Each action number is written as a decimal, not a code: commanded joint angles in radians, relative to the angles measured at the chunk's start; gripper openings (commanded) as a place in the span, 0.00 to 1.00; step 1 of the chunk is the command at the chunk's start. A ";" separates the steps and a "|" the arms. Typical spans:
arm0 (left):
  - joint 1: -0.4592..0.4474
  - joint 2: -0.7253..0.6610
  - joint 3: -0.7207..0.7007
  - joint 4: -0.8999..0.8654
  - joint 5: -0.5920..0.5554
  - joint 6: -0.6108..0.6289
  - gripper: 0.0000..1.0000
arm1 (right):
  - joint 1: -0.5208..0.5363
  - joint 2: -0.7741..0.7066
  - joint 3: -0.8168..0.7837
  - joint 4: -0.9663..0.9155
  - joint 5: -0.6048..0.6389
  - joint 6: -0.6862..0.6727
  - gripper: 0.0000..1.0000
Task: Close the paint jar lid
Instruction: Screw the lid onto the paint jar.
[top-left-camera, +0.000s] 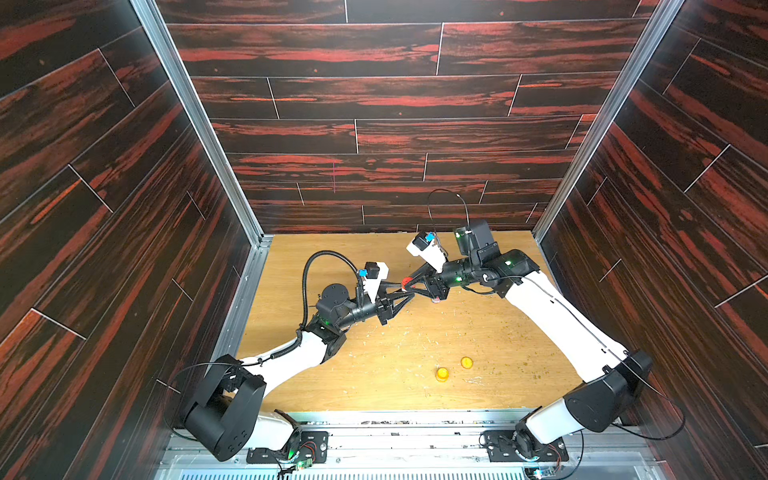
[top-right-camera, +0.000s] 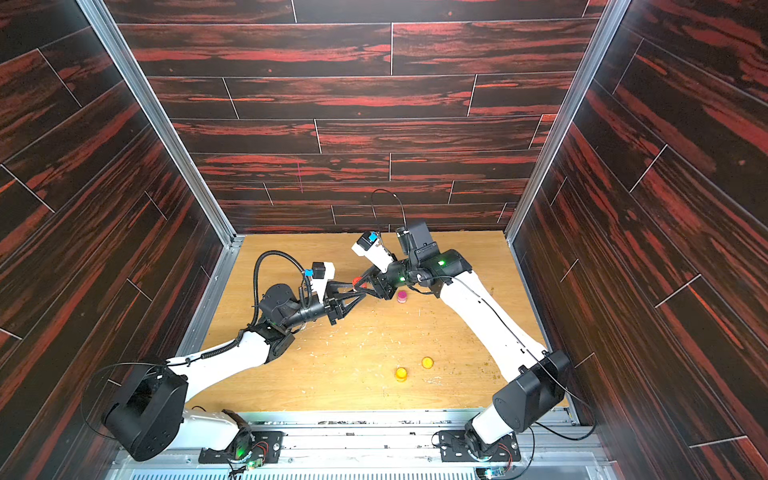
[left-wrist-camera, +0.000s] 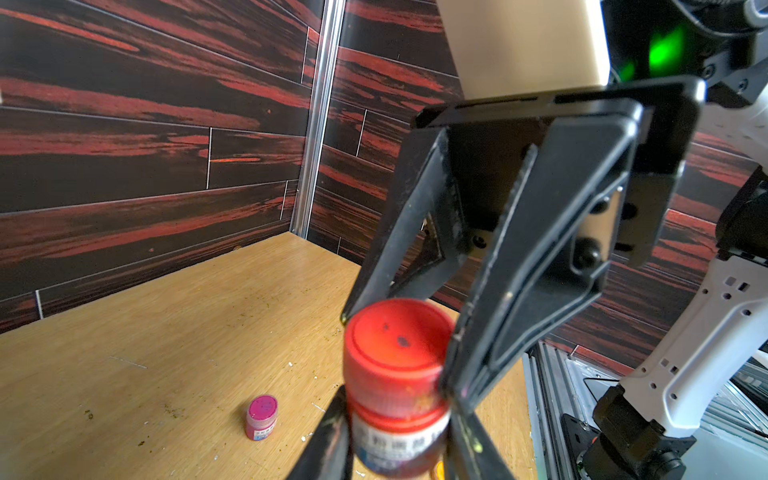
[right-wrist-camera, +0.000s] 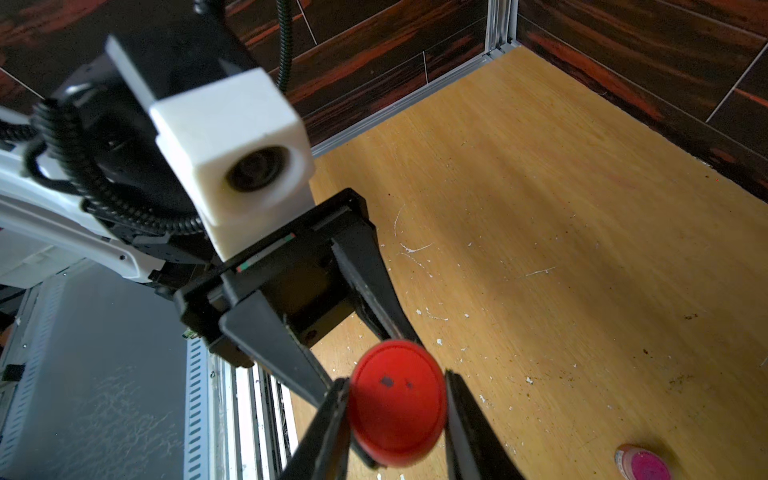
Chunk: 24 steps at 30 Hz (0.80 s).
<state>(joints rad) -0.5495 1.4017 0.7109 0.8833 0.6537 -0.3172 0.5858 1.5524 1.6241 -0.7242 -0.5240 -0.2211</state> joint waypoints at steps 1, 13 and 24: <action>0.005 -0.022 0.036 0.000 -0.003 0.029 0.23 | 0.000 0.015 -0.027 0.049 -0.017 0.055 0.30; -0.038 0.069 0.106 -0.016 -0.421 0.189 0.21 | 0.170 0.127 -0.086 0.379 0.479 0.586 0.35; -0.019 -0.058 0.008 -0.030 -0.355 0.171 0.21 | 0.116 -0.010 -0.053 0.219 0.360 0.437 0.61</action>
<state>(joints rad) -0.5762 1.4322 0.7319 0.8116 0.2382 -0.1555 0.7315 1.6066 1.5379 -0.4122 -0.0372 0.2966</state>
